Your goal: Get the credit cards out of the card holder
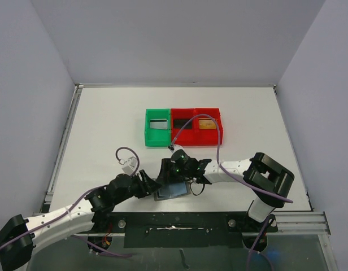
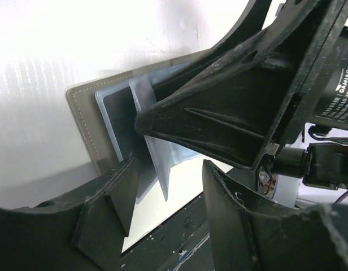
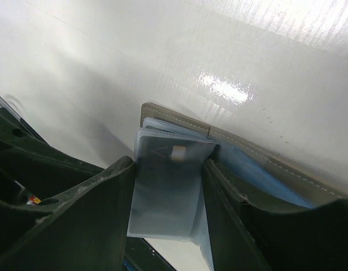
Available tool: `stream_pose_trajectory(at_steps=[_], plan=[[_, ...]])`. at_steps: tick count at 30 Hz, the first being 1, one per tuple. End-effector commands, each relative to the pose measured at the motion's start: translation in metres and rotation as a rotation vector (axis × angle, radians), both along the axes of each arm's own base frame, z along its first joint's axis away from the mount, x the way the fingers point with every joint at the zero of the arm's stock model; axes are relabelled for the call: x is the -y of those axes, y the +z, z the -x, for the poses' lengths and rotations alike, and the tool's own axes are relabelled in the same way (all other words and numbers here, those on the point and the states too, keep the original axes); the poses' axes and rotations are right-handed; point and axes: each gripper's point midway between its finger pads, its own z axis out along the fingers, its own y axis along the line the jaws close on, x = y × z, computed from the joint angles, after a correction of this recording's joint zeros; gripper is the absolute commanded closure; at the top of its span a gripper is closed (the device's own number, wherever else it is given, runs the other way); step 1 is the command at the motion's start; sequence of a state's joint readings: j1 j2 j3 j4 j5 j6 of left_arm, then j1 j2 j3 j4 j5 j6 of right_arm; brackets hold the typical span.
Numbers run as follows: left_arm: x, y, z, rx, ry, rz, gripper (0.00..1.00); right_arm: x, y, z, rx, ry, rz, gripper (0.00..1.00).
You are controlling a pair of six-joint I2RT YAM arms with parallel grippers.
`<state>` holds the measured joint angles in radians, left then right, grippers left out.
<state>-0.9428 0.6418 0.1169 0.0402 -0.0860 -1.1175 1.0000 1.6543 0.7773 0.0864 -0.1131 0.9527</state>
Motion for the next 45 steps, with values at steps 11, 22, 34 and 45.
stream_pose_trajectory(at_steps=[11, 22, 34, 45], plan=[[0.035, 0.023, 0.001, 0.04, -0.097, 0.167, 0.6, 0.005, -0.007, 0.009, -0.027, 0.014, 0.007, 0.52], [0.045, 0.026, -0.002, 0.054, -0.137, 0.18, 0.6, -0.005, 0.021, 0.009, 0.01, 0.048, -0.083, 0.45], [0.064, 0.047, -0.016, 0.116, -0.182, 0.204, 0.59, 0.041, 0.066, -0.019, 0.156, -0.125, 0.028, 0.2], [0.111, 0.06, -0.033, 0.104, -0.25, 0.298, 0.6, 0.1, 0.093, -0.017, 0.225, -0.263, 0.015, 0.25]])
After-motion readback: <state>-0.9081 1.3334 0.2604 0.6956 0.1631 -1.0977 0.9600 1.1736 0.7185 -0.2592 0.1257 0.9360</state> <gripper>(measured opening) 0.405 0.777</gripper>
